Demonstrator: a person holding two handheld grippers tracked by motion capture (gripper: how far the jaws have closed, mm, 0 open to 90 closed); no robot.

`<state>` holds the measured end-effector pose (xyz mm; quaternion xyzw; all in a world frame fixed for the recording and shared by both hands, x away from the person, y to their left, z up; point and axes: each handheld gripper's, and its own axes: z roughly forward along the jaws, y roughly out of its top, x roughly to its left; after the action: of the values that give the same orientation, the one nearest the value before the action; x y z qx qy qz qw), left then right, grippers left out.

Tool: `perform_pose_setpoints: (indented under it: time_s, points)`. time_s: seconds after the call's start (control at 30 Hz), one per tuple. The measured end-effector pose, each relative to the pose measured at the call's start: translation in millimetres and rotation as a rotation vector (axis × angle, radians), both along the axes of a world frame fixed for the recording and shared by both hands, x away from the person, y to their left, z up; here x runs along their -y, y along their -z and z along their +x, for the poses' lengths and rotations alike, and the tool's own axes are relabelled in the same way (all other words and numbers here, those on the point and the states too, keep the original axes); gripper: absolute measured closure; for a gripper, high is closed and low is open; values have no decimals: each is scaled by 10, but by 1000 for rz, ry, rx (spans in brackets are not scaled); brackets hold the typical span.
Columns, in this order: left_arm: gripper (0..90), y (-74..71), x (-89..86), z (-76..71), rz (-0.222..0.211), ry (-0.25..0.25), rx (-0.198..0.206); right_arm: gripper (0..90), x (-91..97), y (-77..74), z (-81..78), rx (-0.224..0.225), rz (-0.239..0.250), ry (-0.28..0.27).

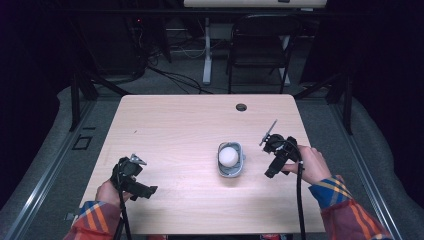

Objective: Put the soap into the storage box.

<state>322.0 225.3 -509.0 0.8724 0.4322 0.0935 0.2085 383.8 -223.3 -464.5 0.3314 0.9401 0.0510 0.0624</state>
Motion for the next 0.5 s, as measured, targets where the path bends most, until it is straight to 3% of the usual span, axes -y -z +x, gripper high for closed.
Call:
perform_pose_setpoints:
  time_s: [0.27,0.5]
  points:
    - [0,0,2,0,0,-1,-1,0,266,152,-141,-18,5,47]
    - [0,2,2,1,-1,1,-3,3,476,379,-304,-17,11,92]
